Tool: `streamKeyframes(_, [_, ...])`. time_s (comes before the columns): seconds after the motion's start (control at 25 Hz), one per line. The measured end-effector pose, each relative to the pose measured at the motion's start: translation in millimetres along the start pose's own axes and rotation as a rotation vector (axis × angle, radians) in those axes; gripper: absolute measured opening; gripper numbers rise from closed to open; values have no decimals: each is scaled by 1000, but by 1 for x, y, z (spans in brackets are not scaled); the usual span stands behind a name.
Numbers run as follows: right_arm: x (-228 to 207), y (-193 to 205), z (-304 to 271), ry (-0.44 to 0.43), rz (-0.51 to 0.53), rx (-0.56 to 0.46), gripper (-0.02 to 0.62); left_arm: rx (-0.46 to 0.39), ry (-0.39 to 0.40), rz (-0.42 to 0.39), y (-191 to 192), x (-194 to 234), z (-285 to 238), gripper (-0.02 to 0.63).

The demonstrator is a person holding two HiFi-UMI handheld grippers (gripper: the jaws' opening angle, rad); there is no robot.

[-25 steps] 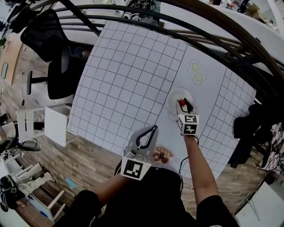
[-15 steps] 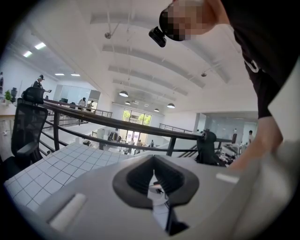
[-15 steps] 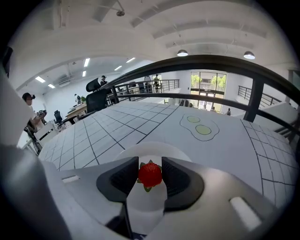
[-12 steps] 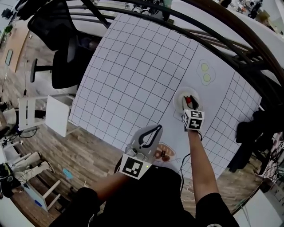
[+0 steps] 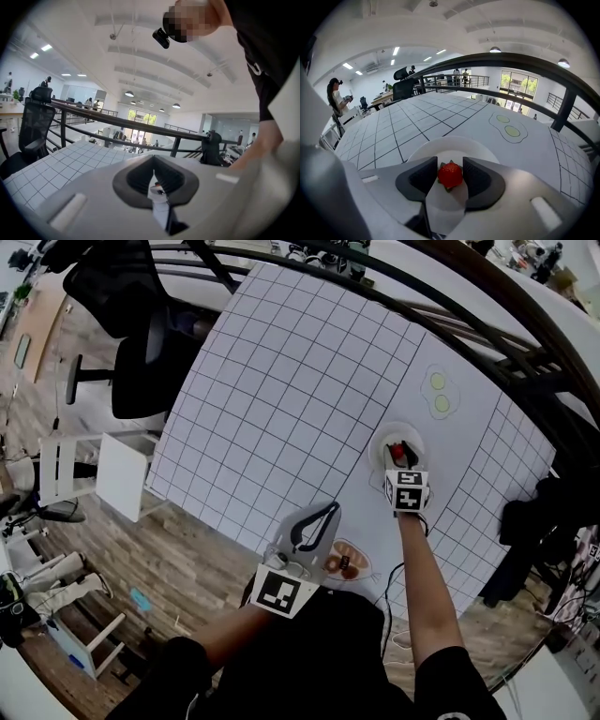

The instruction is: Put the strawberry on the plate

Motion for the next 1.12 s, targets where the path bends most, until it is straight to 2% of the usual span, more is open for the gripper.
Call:
streamKeyframes(0.12, [3,0,0,4,29,-5,174,7,-2,3,1,-2,5,9])
streamKeyframes(0.36, [3,-3,8,5,24,-28,213,-7,10,-3,-3,-4,12,9])
streamKeyframes(0.56, [5,-4,32,12,13,-40,227,-33,47,4,-7,-13,22,9])
streamKeyframes(0.8, [19,-14,78,-7,-29,-122,225,-27,96,57,-5,-19,31,9])
streamKeyframes(1.12, [55,-26,153,-7,-121,-250,222,-39,165,31,-9,-30,52,9])
Point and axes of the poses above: the fingertips, and each gripper's own axes: z backward along the fingers, x to its left, y out of its underside, the point moved 7 cm from there along z, backward along the fingers, and after that the axes turned 3 degrees about -y, right-handed, at the moved point
